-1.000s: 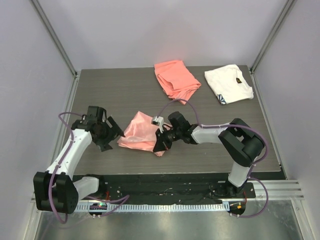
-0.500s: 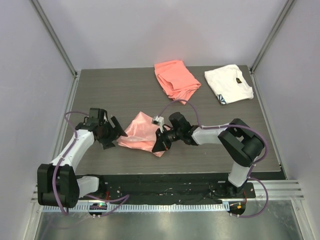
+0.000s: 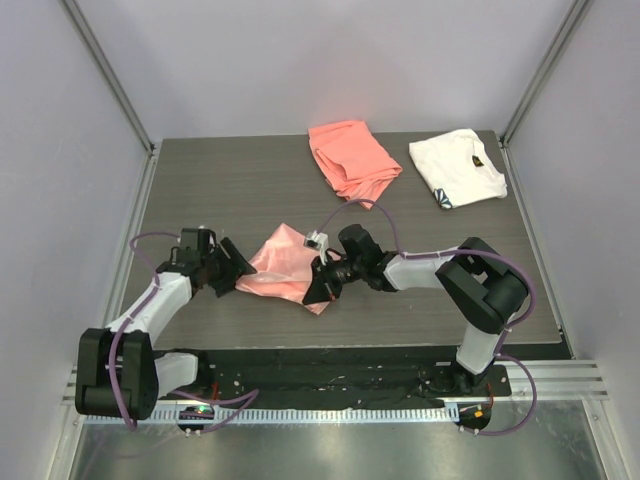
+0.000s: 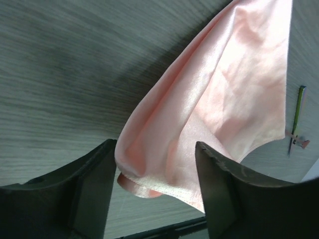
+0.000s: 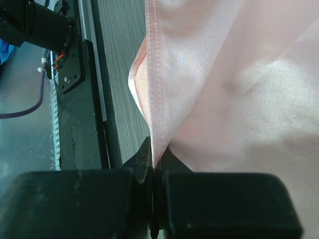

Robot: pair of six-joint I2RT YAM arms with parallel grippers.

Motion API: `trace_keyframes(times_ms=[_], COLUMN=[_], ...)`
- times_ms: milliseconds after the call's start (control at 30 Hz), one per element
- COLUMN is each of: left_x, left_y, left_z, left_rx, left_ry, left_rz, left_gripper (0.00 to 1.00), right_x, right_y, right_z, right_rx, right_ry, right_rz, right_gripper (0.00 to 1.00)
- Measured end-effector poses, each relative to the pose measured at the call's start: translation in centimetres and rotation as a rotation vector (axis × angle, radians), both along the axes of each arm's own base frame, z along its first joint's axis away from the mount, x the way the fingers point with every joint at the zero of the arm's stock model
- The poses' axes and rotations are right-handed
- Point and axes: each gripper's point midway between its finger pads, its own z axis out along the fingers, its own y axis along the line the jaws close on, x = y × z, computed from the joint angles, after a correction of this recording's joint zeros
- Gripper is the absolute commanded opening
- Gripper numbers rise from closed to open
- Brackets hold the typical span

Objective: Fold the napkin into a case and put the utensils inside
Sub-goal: Fold the lower triangle-folded napkin at the center of the board.

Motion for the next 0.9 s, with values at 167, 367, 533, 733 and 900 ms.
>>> trace_keyframes(times_ms=[167, 367, 533, 733, 900], left_x=[1.2, 1.3, 1.2, 3.0, 3.4], left_y=[-0.4, -0.8, -0.7, -0.5, -0.2], left_z=[0.4, 0.8, 1.5, 3.9, 3.4], left_rx=[-0.029, -0.056, -0.038, -0.004, 0.019], left_ry=[-0.066, -0.086, -0.069, -0.062, 0.016], left_rz=[0.013, 0.005, -0.021, -0.082, -0.136], left_gripper=[0.42, 0.12, 0.03, 0.00, 0.00], right_x=[0.0, -0.2, -0.6, -1.5, -1.8], right_y=[0.1, -0.1, 0.1, 0.2, 0.0], right_z=[0.1, -0.2, -0.3, -0.6, -0.1], right_rx=[0.008, 0.005, 0.000, -0.014, -0.027], right_ry=[0.004, 0.015, 0.013, 0.008, 0.010], right_rz=[-0.005, -0.009, -0.002, 0.026, 0.030], right_gripper=[0.01, 0.12, 0.26, 0.57, 0.64])
